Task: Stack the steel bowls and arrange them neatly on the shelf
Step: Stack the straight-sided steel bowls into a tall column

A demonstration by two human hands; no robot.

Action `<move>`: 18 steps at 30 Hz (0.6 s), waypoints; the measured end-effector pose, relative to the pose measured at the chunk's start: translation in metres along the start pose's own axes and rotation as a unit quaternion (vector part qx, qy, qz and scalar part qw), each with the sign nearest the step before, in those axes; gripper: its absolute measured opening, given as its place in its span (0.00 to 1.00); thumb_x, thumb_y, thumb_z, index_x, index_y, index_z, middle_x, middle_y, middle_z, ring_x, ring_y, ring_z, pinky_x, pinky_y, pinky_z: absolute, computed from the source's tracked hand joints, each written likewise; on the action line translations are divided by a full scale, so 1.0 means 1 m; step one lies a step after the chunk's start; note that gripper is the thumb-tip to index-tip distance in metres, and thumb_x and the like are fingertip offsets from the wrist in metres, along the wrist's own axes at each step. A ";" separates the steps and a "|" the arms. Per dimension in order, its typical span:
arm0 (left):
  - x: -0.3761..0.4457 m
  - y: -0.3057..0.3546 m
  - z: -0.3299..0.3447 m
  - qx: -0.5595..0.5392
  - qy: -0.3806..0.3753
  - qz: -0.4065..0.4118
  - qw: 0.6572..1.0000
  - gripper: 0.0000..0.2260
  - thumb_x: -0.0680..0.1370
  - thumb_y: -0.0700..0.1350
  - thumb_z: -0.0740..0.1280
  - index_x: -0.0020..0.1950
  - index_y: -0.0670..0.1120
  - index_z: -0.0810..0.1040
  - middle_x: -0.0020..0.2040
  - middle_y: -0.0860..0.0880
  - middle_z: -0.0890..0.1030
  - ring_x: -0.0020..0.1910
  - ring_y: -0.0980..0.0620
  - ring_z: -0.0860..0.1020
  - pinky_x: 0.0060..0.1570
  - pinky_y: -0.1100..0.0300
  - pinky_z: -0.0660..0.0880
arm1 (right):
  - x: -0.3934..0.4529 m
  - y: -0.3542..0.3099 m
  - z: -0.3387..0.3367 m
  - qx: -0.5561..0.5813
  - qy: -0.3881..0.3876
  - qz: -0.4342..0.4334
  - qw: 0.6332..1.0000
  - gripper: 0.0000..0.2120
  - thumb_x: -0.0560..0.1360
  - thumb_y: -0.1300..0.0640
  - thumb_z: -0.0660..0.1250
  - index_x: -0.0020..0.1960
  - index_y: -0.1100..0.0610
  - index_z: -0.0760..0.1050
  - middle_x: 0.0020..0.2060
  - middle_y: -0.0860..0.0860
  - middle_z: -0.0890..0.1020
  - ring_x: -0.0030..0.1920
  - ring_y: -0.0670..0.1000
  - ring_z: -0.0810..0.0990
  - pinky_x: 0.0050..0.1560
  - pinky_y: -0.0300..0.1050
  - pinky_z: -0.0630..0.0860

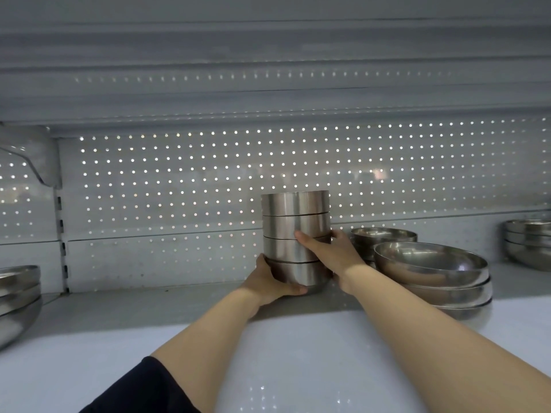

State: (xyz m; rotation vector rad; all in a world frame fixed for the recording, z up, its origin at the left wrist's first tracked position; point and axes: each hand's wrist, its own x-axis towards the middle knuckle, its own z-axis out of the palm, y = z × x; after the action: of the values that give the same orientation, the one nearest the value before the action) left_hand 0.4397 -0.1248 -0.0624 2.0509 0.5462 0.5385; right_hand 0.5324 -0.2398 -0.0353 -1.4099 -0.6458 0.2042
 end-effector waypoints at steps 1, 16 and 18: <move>-0.001 0.000 0.000 0.002 0.002 0.000 1.000 0.45 0.64 0.48 0.79 0.73 0.48 0.56 0.68 0.51 0.71 0.65 0.49 0.70 0.60 0.59 0.69 | 0.000 0.000 0.001 -0.004 -0.002 -0.001 1.000 0.47 0.53 0.41 0.80 0.66 0.55 0.67 0.59 0.50 0.78 0.59 0.52 0.77 0.63 0.53 0.73; -0.016 0.016 -0.002 0.013 0.000 -0.028 1.000 0.30 0.65 0.46 0.78 0.63 0.45 0.71 0.58 0.52 0.77 0.53 0.52 0.74 0.56 0.60 0.73 | -0.002 -0.003 0.002 -0.088 -0.030 0.019 0.996 0.47 0.41 0.41 0.79 0.58 0.58 0.77 0.51 0.52 0.83 0.53 0.54 0.81 0.58 0.52 0.77; -0.024 0.025 -0.005 0.013 0.003 -0.022 1.000 0.29 0.67 0.45 0.77 0.65 0.45 0.71 0.56 0.55 0.75 0.52 0.53 0.73 0.56 0.62 0.71 | -0.006 -0.011 0.003 -0.080 -0.028 0.018 0.996 0.46 0.43 0.42 0.79 0.58 0.59 0.78 0.52 0.53 0.83 0.53 0.54 0.81 0.58 0.52 0.77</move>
State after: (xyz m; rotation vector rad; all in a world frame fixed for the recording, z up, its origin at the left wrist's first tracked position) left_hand 0.4218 -0.1467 -0.0423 2.0589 0.6026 0.5140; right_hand 0.5237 -0.2419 -0.0268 -1.5756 -0.6949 0.2246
